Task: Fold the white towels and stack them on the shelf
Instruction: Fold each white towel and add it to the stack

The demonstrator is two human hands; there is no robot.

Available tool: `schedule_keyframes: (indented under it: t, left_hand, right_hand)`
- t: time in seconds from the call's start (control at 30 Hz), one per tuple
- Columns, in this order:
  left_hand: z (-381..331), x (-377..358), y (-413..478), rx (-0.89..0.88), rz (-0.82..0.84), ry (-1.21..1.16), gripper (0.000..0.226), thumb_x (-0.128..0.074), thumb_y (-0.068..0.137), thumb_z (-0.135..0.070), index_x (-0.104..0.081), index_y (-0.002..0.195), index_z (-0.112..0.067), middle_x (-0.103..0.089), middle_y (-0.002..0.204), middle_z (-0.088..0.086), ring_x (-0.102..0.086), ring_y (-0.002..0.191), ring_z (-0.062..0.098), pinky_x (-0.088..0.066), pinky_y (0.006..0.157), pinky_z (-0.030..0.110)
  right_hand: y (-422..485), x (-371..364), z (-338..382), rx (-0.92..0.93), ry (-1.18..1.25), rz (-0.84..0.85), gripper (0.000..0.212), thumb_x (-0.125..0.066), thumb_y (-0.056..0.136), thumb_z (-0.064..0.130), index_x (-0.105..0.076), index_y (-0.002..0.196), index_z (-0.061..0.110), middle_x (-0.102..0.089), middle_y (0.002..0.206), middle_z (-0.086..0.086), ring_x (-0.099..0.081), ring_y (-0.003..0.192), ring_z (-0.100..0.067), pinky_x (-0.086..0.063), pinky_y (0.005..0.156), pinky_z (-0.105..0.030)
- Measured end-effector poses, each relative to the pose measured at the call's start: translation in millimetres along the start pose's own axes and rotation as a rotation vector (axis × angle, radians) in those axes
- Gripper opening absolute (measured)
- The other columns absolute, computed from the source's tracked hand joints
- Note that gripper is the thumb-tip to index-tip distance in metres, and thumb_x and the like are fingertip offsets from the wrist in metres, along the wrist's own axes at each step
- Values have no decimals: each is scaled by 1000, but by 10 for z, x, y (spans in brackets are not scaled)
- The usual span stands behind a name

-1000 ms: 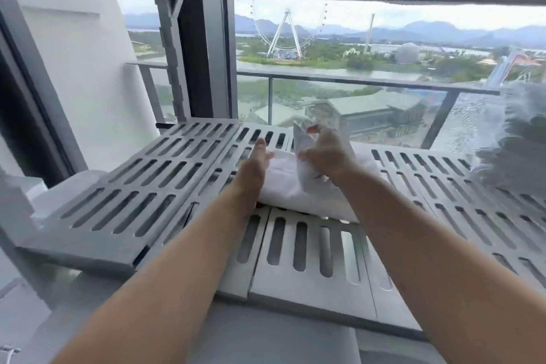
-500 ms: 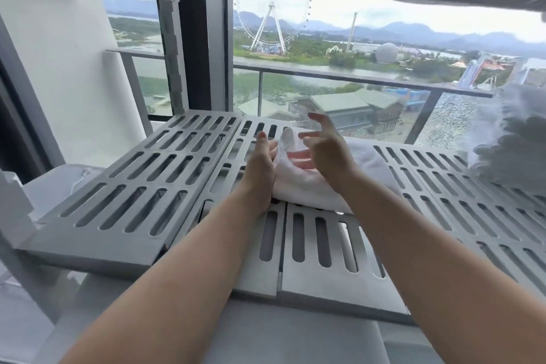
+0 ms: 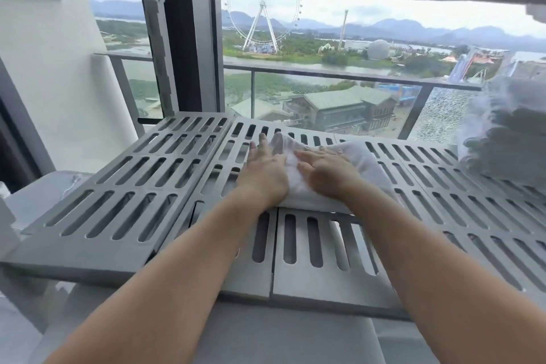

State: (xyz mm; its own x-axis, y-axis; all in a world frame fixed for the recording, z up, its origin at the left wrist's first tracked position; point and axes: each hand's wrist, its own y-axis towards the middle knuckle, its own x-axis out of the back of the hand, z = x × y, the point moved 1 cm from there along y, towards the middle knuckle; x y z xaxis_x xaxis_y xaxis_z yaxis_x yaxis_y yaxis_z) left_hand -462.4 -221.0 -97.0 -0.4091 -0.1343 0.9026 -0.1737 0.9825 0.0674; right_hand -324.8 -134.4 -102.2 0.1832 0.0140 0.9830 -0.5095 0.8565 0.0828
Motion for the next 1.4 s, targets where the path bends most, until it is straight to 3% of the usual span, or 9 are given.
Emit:
schedule_keyframes:
  t: [0.13,0.33,0.5,0.7,0.87,0.97,1.07,1.23,1.4]
  left_hand:
    - [-163,139,37,131,99,336,89,-31,85,4,11,160,-18,35,161,12,27,150,34,6,123,54]
    - [-288,294,172,76,-18,597,91,-37,82,5,6,160,-12,29,162,20,23,150,43,1,123,61]
    - [-484,217,473,-361,-149,523,51,-37,98,-8,-48,147,-17,-5,169,12,3,156,28,-7,126,43]
    - [-531,27,876,-209,83,353,37,-42,99,-16,-61,131,-18,-58,141,9,-53,128,29,-43,108,48]
    - [-412,-135,979,-153,114,235,44,-28,104,-38,-51,138,-24,-52,148,7,-50,132,29,-39,109,46]
    - [-406,-206,956,-155,38,266,45,-26,104,-37,-51,138,-21,-54,145,9,-51,130,30,-39,107,47]
    - [-484,-230,878,-84,27,311,47,-28,102,-30,-45,143,-14,-49,148,16,-46,134,35,-35,109,49]
    - [-623,-171,556,-37,203,314,62,-26,100,-55,-12,159,-41,-25,161,22,-35,141,45,-31,113,59]
    - [-739,-78,275,-224,250,305,68,-37,93,-74,-29,154,-46,-42,156,10,-45,137,31,-39,111,47]
  right_hand:
    - [-8,56,-53,35,-11,24,57,-25,103,53,-25,157,35,-15,167,6,-6,155,-21,3,123,-49]
    - [-295,16,-171,-200,-181,-58,76,-7,89,73,-13,157,40,-10,168,0,1,154,-34,10,116,-66]
    - [-324,-58,-135,-153,-146,-107,75,-9,94,66,-14,159,30,-11,168,1,-2,155,-27,7,119,-62]
    - [-343,-97,-128,-181,-130,-174,80,-10,94,64,-22,159,18,-19,167,-1,-7,155,-24,2,123,-56]
    - [-459,-119,-171,-174,-42,-467,47,-35,92,39,-67,116,15,-65,130,-6,-52,131,-24,-30,115,-38]
    - [-480,-77,-230,-169,1,-592,36,-40,86,33,-70,96,15,-72,101,-4,-63,101,-26,-46,82,-32]
    - [-489,-29,-356,-157,23,-701,24,-50,85,26,-73,91,18,-73,90,-3,-64,90,-27,-47,73,-32]
    - [-589,50,-667,-237,-132,-721,16,-60,88,27,-74,91,20,-73,91,-4,-63,91,-30,-49,82,-40]
    - [-858,213,-1000,-419,-129,-688,30,-71,84,46,-74,102,22,-65,108,-12,-57,106,-36,-48,89,-44]
